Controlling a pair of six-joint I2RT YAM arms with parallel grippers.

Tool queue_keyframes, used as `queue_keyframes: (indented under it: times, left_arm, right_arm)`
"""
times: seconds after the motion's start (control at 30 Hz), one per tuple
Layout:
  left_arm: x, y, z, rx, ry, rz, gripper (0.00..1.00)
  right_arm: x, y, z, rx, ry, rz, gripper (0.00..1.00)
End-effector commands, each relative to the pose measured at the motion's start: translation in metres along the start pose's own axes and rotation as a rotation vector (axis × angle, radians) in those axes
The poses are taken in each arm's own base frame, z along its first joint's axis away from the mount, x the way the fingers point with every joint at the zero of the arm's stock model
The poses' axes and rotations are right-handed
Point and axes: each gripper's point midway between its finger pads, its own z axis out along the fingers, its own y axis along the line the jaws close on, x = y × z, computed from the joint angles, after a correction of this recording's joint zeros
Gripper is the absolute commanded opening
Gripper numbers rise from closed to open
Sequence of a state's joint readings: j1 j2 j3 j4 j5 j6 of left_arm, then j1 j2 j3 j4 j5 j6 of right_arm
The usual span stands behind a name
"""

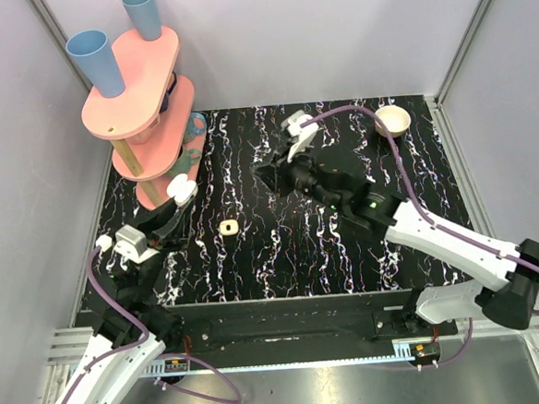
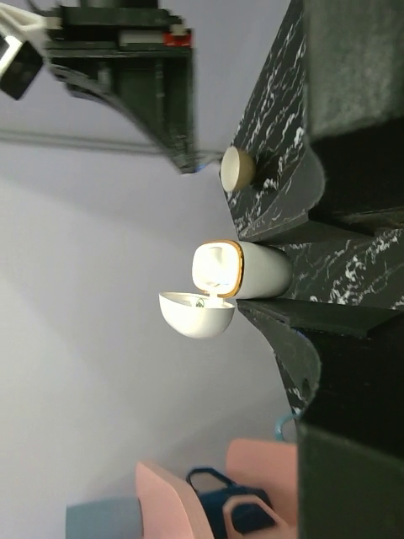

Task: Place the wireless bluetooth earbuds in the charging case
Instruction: Insert the right earbud into the right side groove of the charging case.

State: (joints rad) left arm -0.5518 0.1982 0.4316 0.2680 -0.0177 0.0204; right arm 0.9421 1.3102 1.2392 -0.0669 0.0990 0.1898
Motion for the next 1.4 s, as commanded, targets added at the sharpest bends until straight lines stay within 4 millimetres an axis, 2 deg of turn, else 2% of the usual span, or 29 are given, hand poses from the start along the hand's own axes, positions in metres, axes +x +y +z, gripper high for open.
queue_keyframes:
  times: [0.0,0.07,0.1,0.23,0.27,0.3,0.57,0.77,0.87,1.13,1.37]
  left_arm:
    - [-0.023,-0.03,0.008,0.164,-0.1,-0.037,0.0]
    - [-0.022,-0.038,0.01,0.204,-0.113,-0.052,0.0]
    - [-0.022,-0.04,0.011,0.216,-0.116,-0.059,0.0]
    - [-0.021,-0.049,0.014,0.261,-0.156,-0.08,0.0]
    - [-0.019,-0.052,0.014,0.278,-0.159,-0.078,0.0]
    - [-0.019,-0.053,0.014,0.286,-0.163,-0.075,0.0]
    - [-0.014,-0.059,0.016,0.321,-0.185,-0.081,0.0]
    - [-0.019,-0.063,0.017,0.343,-0.202,-0.086,0.0]
    - [-0.02,-0.063,0.018,0.346,-0.205,-0.091,0.0]
    - [-0.019,-0.062,0.018,0.339,-0.204,-0.094,0.0]
    - [-0.02,-0.063,0.019,0.343,-0.212,-0.097,0.0]
  right_arm:
    - [-0.088,0.034,-0.026,-0.152,-0.311,0.085,0.14]
    - [-0.095,0.039,-0.03,-0.184,-0.35,0.128,0.14]
    - [-0.111,0.046,-0.038,-0.223,-0.42,0.148,0.14]
    - [-0.125,0.054,-0.041,-0.277,-0.478,0.221,0.14]
    - [-0.121,0.064,-0.042,-0.333,-0.468,0.233,0.14]
    - [-0.127,0.067,-0.043,-0.36,-0.499,0.248,0.14]
    - [-0.118,0.09,-0.04,-0.498,-0.47,0.294,0.14]
    - [-0.104,0.107,-0.033,-0.604,-0.407,0.314,0.14]
    - [-0.103,0.113,-0.034,-0.641,-0.4,0.313,0.14]
    - [-0.103,0.119,-0.04,-0.682,-0.399,0.298,0.13]
    - [-0.095,0.121,-0.031,-0.693,-0.364,0.309,0.13]
